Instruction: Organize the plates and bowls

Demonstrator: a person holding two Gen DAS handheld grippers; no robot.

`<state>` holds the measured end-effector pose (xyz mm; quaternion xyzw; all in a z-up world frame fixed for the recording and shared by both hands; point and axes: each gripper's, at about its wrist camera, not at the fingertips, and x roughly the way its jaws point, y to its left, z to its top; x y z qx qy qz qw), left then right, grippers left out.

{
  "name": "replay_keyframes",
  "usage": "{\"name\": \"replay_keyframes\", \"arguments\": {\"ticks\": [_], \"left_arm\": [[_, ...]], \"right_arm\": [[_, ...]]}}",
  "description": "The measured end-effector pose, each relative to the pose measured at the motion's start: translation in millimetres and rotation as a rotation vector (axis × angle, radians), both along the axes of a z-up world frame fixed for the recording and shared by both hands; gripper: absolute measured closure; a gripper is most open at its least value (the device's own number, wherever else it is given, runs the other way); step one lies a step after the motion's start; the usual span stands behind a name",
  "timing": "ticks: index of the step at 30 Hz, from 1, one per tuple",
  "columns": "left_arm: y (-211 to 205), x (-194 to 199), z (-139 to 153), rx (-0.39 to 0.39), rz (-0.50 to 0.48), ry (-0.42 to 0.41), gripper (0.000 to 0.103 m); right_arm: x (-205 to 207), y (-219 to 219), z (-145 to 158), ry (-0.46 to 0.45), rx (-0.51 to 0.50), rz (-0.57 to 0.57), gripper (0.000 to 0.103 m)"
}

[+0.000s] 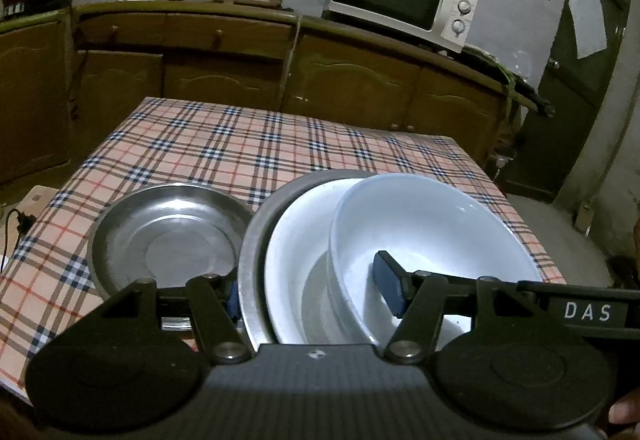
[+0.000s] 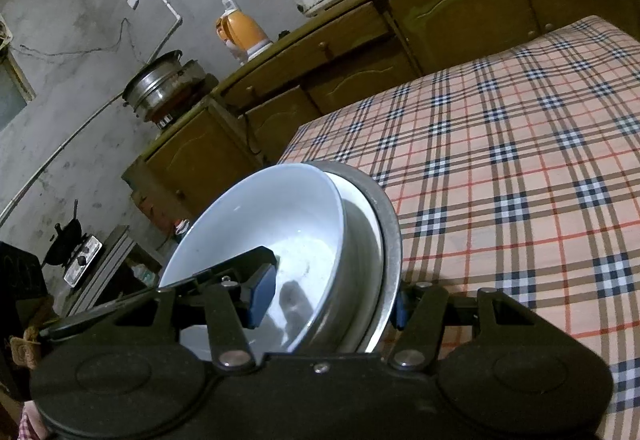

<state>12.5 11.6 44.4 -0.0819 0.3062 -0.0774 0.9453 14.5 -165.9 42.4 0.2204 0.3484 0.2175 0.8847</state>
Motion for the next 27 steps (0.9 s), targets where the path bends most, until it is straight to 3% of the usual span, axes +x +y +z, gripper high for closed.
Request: {"name": "replay_keyframes", "arguments": {"ticks": [27], "left_arm": [[25.4,-6.7,-1.2,-0.008,0.076,0.005,0.04]], "right_arm": [[15.6,32.6,-7.7,0.006,-0.003,0.076,0.033]]}}
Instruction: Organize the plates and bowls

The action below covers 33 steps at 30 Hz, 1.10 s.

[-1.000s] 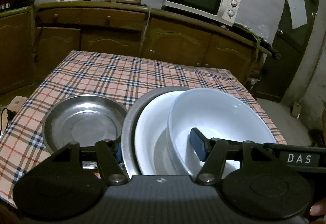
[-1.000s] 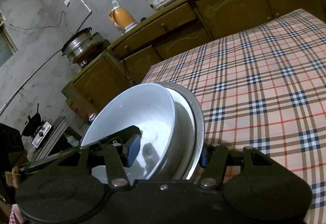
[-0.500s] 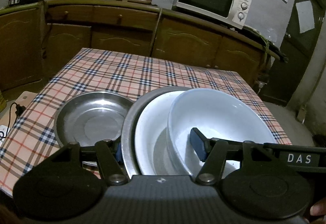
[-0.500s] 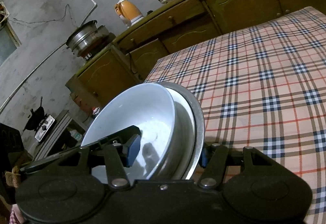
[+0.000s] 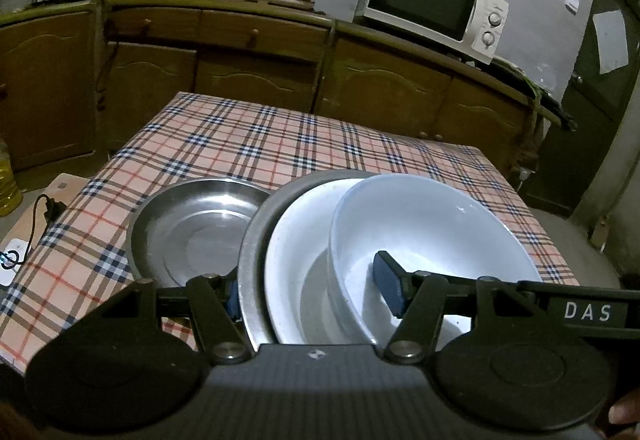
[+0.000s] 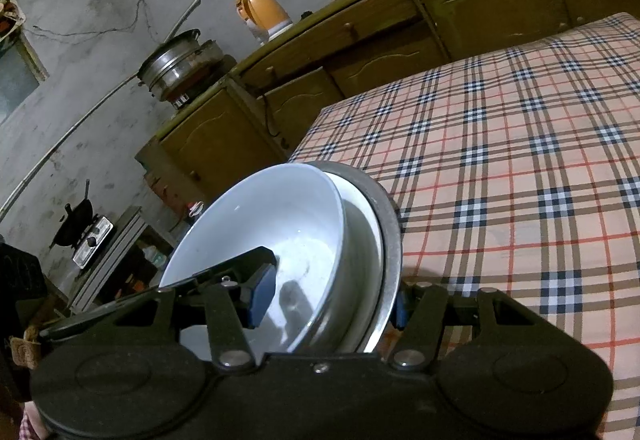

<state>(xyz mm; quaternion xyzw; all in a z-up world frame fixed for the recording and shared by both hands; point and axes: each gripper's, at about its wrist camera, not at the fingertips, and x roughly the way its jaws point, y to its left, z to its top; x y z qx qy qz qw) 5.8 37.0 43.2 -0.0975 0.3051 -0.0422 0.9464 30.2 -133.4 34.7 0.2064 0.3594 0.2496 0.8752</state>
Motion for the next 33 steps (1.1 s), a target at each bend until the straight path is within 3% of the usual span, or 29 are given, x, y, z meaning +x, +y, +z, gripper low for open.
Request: {"name": "replay_keyframes", "arguments": {"ticks": [33], "left_arm": [[25.3,-0.4,-3.3,-0.006,0.056,0.017,0.04]], "right_arm": [[11.8,29.3,-6.8,0.016,-0.006,0.059,0.033]]}}
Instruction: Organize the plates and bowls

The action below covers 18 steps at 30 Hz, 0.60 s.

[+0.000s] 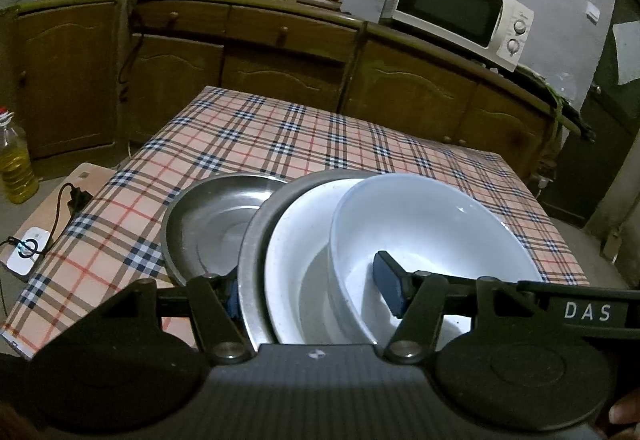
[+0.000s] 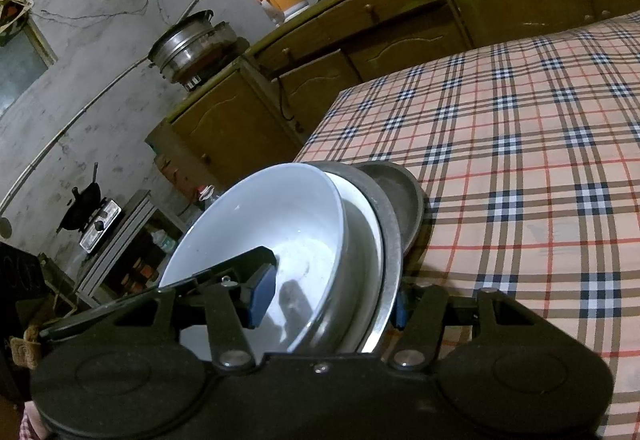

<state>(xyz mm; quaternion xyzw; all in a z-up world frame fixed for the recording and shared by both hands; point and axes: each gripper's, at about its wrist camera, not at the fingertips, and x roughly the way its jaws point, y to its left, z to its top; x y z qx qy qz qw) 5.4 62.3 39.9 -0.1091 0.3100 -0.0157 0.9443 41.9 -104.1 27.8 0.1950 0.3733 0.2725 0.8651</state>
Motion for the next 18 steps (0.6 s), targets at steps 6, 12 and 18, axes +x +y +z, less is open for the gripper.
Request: {"name": "replay_keyframes", "arguments": {"ticks": [6,12,18], "left_arm": [[4.4,0.2,-0.5,-0.003,0.012,0.002,0.04],[8.6,0.6,-1.5,-0.006,0.02,0.004,0.04],[12.4,1.1,-1.8,-0.008,0.029,0.004,0.04]], "right_arm": [[2.5,6.0,-0.9,0.002,-0.001,0.01,0.033],[5.0,11.1,-1.8,0.004,-0.005,0.018,0.033],[7.2,15.0,-2.3,0.005,-0.005,0.025,0.033]]}}
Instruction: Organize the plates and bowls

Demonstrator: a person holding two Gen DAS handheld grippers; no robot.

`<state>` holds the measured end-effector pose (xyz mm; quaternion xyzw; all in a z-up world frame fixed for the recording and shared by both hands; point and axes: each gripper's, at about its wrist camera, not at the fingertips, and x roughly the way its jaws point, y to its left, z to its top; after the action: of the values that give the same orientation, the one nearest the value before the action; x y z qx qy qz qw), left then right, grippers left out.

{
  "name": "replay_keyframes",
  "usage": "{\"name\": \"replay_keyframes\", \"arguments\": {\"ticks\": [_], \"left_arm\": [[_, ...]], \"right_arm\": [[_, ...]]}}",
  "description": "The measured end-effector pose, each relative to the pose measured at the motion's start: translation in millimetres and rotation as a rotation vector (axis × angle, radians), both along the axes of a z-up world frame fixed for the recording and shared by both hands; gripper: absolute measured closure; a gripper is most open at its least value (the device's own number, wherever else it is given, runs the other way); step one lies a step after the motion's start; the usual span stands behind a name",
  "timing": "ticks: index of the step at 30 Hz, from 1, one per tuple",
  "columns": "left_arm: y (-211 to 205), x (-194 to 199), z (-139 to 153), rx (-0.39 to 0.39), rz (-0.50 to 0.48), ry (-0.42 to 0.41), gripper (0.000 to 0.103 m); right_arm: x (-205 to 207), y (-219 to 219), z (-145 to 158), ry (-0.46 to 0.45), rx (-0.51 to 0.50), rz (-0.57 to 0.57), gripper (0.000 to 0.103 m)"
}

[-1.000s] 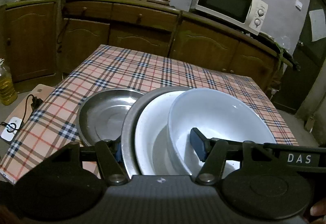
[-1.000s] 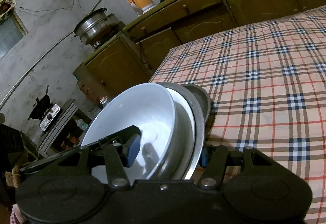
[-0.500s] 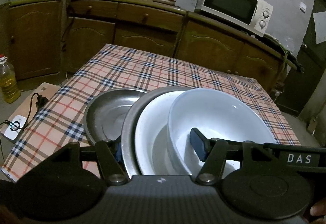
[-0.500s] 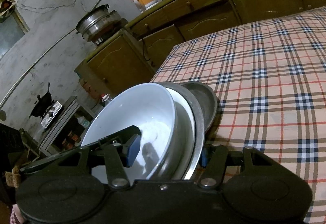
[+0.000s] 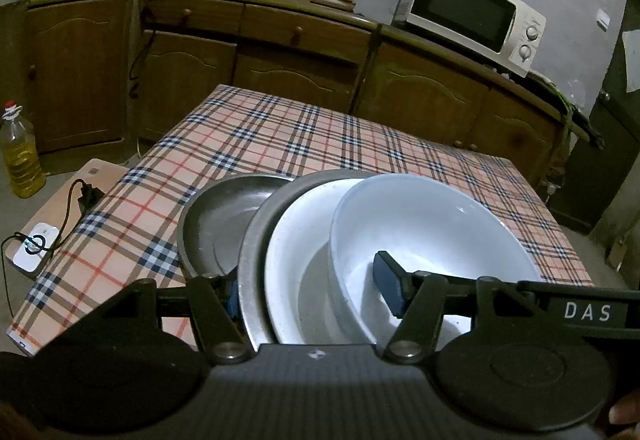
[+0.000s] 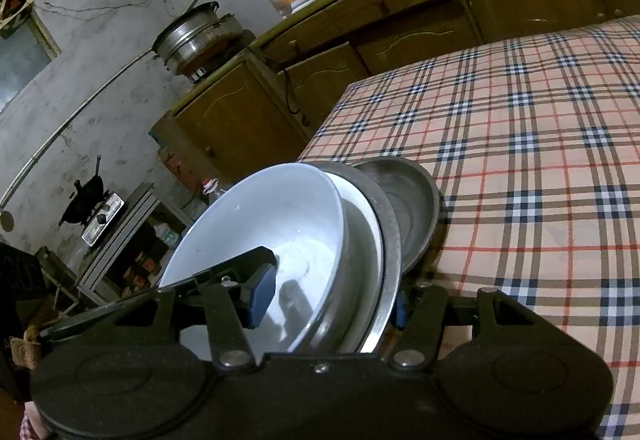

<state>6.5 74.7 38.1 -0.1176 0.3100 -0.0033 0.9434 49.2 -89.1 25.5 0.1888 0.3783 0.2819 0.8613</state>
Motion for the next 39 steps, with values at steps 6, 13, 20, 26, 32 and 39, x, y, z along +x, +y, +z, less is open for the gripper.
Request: {"name": "replay_keyframes", "arguments": {"ticks": [6,13,20,26,32,39], "left_arm": [[3.5,1.8,-1.5,-0.004,0.01,0.004,0.04],[6.9,3.9,-2.9,-0.007,0.02,0.009,0.04],[11.5,6.2,-5.1,-0.01,0.029,0.014,0.04],[13.8,7.5,-6.8,-0.012,0.037,0.021,0.04],[16.9,9.4,-8.9,-0.014,0.044,0.028,0.04],[20.9,13.0,-11.4,-0.013,0.048,0.035,0.04]], "right_arm": [[3.2,5.2,-0.8,0.003,-0.003,0.007,0.033],[8.0,10.3,-3.6,0.007,-0.005,0.017,0.033],[12.8,16.0,-6.0,0.013,-0.006,0.025,0.033],[15.6,20.1,-8.7,0.018,-0.008,0.031,0.033],[18.5,23.6,-11.4,0.025,-0.007,0.036,0.033],[22.8,27.3,-14.0,0.033,-0.008,0.041,0.033]]}}
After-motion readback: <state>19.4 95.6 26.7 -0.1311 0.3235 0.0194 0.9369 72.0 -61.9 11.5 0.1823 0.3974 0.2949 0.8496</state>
